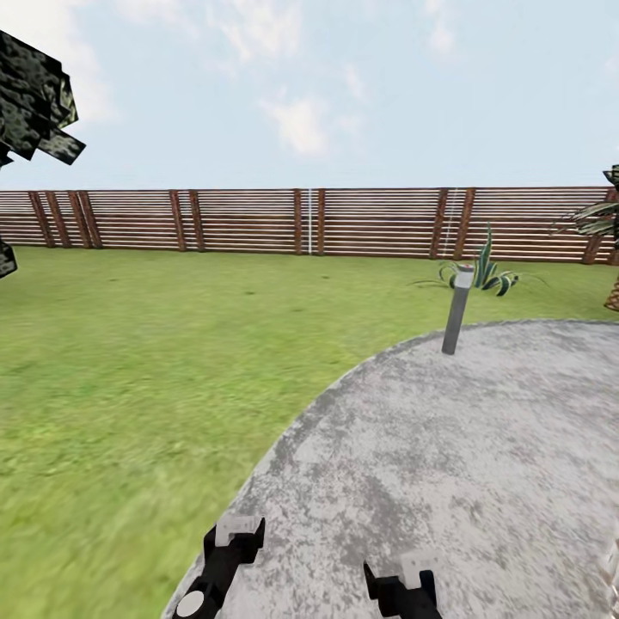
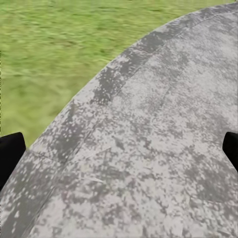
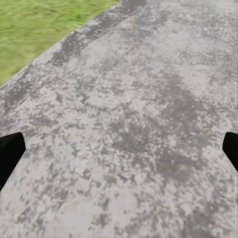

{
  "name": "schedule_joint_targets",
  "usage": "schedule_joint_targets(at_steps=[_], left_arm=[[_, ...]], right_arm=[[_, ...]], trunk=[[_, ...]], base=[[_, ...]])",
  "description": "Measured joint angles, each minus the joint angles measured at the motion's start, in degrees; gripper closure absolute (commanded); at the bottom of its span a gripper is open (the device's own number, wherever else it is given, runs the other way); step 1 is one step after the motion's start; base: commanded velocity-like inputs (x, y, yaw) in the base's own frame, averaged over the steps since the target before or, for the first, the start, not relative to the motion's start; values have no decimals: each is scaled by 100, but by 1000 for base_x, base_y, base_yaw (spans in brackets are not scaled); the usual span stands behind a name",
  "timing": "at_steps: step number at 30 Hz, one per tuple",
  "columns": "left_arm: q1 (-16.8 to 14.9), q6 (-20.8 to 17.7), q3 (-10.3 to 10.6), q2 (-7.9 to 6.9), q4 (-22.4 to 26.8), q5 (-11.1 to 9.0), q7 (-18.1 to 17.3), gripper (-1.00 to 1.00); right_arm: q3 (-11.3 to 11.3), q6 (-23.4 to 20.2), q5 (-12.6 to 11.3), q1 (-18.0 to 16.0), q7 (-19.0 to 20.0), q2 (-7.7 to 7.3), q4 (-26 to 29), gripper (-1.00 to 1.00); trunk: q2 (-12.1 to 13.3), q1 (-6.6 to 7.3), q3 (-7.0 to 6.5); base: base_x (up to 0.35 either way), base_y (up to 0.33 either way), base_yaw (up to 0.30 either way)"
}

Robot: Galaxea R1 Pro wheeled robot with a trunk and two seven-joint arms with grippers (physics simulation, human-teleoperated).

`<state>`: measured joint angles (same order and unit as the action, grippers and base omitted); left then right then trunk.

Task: Pick up the pesticide atomizer in the garden and spray insectifuge to fully cover both potted plants in the garden.

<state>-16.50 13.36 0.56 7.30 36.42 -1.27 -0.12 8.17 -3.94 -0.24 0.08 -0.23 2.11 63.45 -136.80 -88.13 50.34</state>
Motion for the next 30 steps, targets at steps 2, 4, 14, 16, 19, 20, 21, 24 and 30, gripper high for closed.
schedule_joint_targets(at_steps=[2, 4, 14, 16, 19, 20, 21, 24, 30], left_arm=[[0, -1, 0, 0, 0, 0, 2, -100], [0, 0, 0, 0, 0, 0, 0, -100], [0, -8, -25, -24, 16, 6, 4, -100], [0, -8, -36, -31, 17, 2, 4, -100], [0, -8, -44, -34, 17, -21, 4, -100], [0, -8, -32, -23, 17, -28, 9, -100], [0, -11, -22, -15, 17, -32, 13, -100], [0, -22, -6, -4, 17, -36, 18, -100], [13, -30, -7, -17, 2, -26, 13, -100]], right_arm=[[0, -12, 0, 0, 0, 0, 0, -100], [0, -3, 0, 0, 4, 0, 1, -100], [-9, 4, -4, 0, -11, 7, -15, -100], [-9, -24, 3, 0, -14, 8, -24, -100], [-20, -107, -8, 0, -16, 0, -21, -100], [-26, -185, -17, 0, -13, -3, -21, -100], [-30, -276, -22, 0, -10, -5, -19, -100], [-32, -459, -42, 0, 21, -26, -17, -100], [331, -532, -1, 7, 19, -10, -16, -100]], trunk=[[0, 0, 0], [0, 0, 0], [0, 0, 0], [0, 0, 0], [0, 0, 0], [0, 0, 0], [0, 0, 0], [0, 0, 0], [0, 0, 0]], base=[[333, 136, 0], [333, 134, 0], [333, 115, 0], [334, 62, 0], [335, 17, 0], [336, 6, 0], [336, 4, 0], [336, 2, 0], [337, 0, 0]])
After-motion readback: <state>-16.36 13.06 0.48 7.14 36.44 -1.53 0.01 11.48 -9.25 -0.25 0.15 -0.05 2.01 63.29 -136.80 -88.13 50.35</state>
